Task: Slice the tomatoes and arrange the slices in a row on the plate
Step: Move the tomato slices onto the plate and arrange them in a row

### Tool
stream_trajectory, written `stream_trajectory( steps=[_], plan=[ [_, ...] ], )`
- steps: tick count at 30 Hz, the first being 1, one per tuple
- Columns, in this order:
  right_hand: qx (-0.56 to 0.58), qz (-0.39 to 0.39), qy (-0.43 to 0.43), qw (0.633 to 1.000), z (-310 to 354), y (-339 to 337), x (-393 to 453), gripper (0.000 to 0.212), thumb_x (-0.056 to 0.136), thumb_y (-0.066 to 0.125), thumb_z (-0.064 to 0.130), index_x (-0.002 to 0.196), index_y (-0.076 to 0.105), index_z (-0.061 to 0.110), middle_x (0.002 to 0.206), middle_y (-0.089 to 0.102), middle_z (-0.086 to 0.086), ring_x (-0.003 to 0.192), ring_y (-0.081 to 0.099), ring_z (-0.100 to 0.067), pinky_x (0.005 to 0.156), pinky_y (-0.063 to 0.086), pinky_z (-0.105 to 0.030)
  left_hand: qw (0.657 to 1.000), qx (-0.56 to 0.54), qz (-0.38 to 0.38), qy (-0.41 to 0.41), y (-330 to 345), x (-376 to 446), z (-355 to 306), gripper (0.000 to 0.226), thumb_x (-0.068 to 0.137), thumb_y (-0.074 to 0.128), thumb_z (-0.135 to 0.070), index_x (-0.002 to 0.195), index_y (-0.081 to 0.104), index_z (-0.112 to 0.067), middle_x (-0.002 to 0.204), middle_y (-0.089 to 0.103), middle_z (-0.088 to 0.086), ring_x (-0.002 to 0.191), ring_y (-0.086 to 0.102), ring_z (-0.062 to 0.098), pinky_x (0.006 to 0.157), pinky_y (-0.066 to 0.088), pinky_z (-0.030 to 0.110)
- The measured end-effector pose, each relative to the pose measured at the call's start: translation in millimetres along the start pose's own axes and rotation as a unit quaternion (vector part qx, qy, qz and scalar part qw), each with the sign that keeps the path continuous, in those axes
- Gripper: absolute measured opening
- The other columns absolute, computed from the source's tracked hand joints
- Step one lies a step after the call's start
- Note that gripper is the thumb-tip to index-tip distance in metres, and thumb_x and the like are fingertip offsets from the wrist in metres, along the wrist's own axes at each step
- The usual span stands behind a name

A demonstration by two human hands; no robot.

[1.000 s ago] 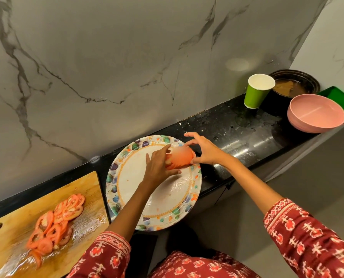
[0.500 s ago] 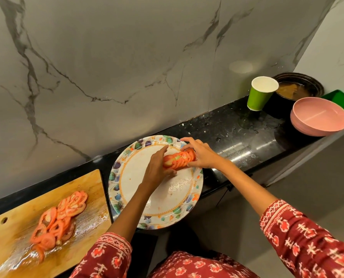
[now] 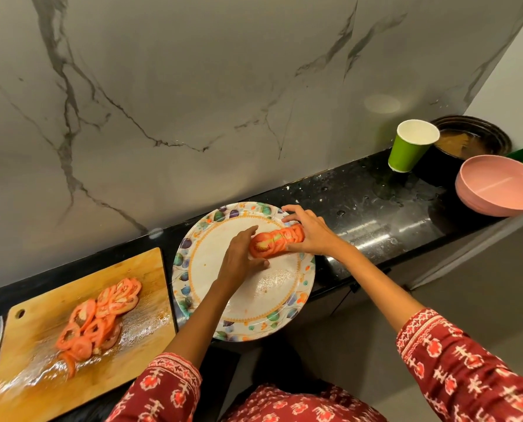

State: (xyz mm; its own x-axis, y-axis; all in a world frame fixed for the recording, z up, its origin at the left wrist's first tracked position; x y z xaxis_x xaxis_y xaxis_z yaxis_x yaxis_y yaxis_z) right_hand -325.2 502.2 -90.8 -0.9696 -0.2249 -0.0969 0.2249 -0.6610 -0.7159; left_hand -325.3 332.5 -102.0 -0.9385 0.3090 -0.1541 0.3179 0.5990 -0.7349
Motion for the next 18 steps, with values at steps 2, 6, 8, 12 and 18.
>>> stream_trajectory(
  steps=[2, 6, 8, 12, 18],
  plan=[
    [0.027, -0.027, 0.001, 0.999, 2, -5, 2, 0.076, 0.074, 0.071, 0.042, 0.137, 0.031, 0.024, 0.126, 0.055, 0.002, 0.123, 0.039, -0.019, 0.104, 0.029, -0.045, 1.0, -0.002, -0.007, 0.008, -4, -2, 2, 0.079, 0.072, 0.078, -0.024, 0.139, 0.035, -0.017, 0.143, 0.039, 0.007, 0.129, 0.039, 0.024, 0.104, 0.036, 0.034],
    [0.042, -0.118, -0.019, 0.992, 17, -9, 2, 0.062, 0.071, 0.054, 0.046, 0.124, 0.048, 0.015, 0.114, 0.061, -0.001, 0.109, 0.048, -0.019, 0.094, 0.039, -0.042, 0.998, -0.005, -0.058, 0.023, -20, -16, 18, 0.064, 0.08, 0.071, -0.023, 0.136, 0.04, -0.014, 0.14, 0.044, 0.009, 0.125, 0.043, 0.024, 0.104, 0.039, 0.036],
    [0.029, -0.146, -0.037, 0.988, 27, 3, -2, 0.046, 0.074, 0.058, 0.031, 0.115, 0.056, 0.012, 0.111, 0.061, -0.003, 0.107, 0.05, -0.022, 0.093, 0.042, -0.045, 0.996, -0.006, -0.085, 0.022, -27, -30, 32, 0.056, 0.082, 0.068, -0.02, 0.133, 0.044, -0.013, 0.136, 0.048, 0.009, 0.122, 0.046, 0.024, 0.103, 0.042, 0.039],
    [0.029, -0.141, -0.061, 0.988, 60, 33, 0, 0.034, 0.079, 0.063, 0.021, 0.11, 0.06, 0.009, 0.111, 0.063, -0.007, 0.107, 0.053, -0.023, 0.096, 0.044, -0.039, 0.989, 0.0, -0.14, 0.038, -56, -57, 58, 0.047, 0.083, 0.066, -0.013, 0.128, 0.05, -0.009, 0.129, 0.054, 0.011, 0.118, 0.051, 0.026, 0.097, 0.045, 0.045],
    [-0.011, -0.102, -0.098, 0.99, 110, 76, 4, 0.031, 0.084, 0.065, 0.016, 0.113, 0.059, 0.008, 0.112, 0.063, -0.008, 0.108, 0.052, -0.024, 0.094, 0.043, -0.039, 0.984, 0.016, -0.179, 0.011, -94, -99, 92, 0.04, 0.084, 0.063, -0.013, 0.123, 0.054, -0.009, 0.119, 0.06, 0.01, 0.11, 0.054, 0.025, 0.09, 0.043, 0.034]
  ],
)
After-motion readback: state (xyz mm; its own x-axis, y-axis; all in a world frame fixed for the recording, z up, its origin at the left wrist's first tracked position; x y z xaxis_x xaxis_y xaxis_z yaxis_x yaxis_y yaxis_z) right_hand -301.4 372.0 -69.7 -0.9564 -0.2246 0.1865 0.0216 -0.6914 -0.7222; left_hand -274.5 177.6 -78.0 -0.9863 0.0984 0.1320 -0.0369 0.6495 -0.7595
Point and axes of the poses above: each hand's wrist, its own x-axis towards the middle knuckle, its own y-axis out of the palm, z = x × y, the point moved 7 cm from there along x, towards the middle knuckle
